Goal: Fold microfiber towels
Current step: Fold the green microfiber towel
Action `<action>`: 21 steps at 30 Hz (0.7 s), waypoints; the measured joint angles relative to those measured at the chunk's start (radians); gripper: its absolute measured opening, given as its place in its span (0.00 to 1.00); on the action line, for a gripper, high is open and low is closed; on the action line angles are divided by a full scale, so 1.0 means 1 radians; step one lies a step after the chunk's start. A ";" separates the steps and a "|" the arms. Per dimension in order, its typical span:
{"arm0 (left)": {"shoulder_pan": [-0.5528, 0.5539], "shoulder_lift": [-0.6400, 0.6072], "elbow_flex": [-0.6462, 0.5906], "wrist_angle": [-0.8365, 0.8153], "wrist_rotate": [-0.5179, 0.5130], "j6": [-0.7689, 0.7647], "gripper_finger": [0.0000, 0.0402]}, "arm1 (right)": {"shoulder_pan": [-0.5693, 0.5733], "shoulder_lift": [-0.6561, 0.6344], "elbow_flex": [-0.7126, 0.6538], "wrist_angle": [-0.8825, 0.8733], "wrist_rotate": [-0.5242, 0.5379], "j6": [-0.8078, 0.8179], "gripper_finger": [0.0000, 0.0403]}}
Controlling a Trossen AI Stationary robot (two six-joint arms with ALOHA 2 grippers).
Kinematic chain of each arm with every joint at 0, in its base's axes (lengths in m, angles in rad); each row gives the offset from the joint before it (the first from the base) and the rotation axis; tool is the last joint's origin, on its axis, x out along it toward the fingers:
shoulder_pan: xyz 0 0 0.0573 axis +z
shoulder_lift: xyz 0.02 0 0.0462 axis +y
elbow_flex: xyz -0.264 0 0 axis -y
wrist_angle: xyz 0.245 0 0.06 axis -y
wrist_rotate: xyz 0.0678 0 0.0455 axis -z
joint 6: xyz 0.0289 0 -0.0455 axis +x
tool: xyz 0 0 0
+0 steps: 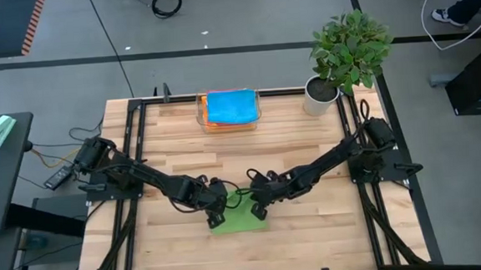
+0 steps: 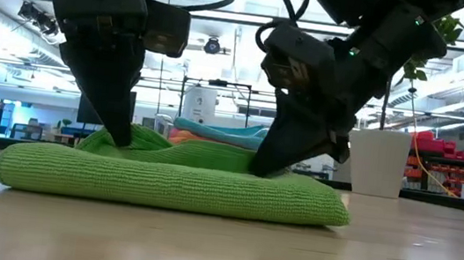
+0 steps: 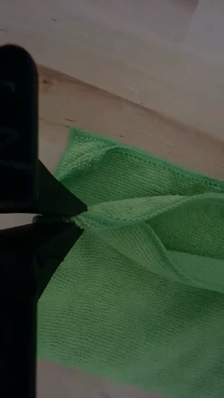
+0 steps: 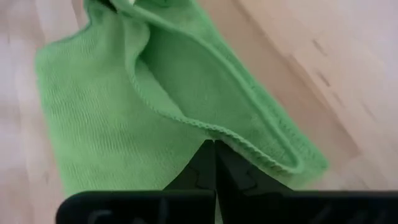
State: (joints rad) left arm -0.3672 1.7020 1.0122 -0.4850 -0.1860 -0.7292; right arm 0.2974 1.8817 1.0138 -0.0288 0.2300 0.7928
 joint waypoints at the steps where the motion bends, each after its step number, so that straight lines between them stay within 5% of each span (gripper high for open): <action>1: 0.000 0.000 0.000 0.000 0.000 0.000 0.06 | -0.003 -0.003 0.000 -0.004 0.006 0.006 0.01; 9: 0.002 -0.085 0.017 -0.117 -0.005 -0.046 0.16 | -0.033 -0.005 -0.042 -0.048 0.017 0.086 0.01; 15: -0.008 -0.195 0.015 -0.259 -0.112 -0.110 0.23 | -0.031 -0.010 -0.108 0.054 0.010 0.124 0.01; 21: -0.053 -0.166 -0.011 0.101 -0.147 -0.052 0.18 | -0.033 -0.010 -0.122 0.102 0.012 0.110 0.01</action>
State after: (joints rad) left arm -0.4203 1.5361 1.0010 -0.3841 -0.3330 -0.7812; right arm 0.2644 1.8716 0.8919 0.0733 0.2419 0.9024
